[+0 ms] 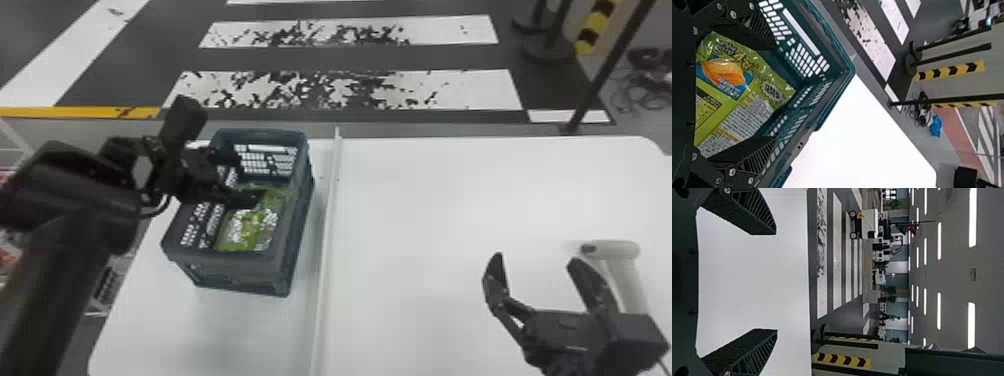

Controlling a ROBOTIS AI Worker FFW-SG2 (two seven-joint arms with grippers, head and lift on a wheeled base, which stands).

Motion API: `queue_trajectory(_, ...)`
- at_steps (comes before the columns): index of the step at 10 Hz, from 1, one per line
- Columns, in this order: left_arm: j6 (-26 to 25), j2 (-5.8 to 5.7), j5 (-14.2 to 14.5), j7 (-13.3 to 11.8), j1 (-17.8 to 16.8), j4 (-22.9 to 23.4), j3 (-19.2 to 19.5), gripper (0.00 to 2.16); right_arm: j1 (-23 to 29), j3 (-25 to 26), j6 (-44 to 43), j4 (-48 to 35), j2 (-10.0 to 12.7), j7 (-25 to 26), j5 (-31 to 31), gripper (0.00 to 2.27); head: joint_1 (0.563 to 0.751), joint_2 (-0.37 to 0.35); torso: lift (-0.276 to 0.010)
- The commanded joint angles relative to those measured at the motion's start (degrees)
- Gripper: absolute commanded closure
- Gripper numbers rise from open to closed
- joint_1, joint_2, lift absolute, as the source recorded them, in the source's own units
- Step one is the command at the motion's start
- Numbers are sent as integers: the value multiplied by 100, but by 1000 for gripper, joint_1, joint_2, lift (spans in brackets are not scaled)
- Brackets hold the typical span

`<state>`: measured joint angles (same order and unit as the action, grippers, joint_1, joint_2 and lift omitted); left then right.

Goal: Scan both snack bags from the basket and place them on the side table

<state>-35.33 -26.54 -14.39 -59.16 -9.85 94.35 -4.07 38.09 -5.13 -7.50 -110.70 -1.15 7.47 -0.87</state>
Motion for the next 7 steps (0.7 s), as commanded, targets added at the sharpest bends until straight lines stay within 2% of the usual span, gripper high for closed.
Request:
queue_trajectory(1, -14, 44, -319, -254, -202, -277, -103, 201, -56, 3, -9, 31, -25, 0, 43, 36, 695, 82, -74)
queue_trajectory(3, 3, 97, -881, -658, -246, -462, -243, 201, -135, 3, 8, 110, -78, 0, 122, 36, 695, 80, -74)
queue_trajectory(4, 73, 167, -1119, -702, -255, -637, -252, 201, -187, -5, -9, 180, -105, 0, 157, 36, 695, 83, -74)
queue_trajectory(6, 267, 290, -1373, -737, -351, -1024, -419, 201, -205, -5, -44, 224, -113, 0, 166, 36, 695, 89, -74)
queue_trajectory(7, 355, 378, -1549, -640, -369, -1217, -498, 201, -205, -5, -97, 241, -131, -9, 219, 36, 695, 86, -74)
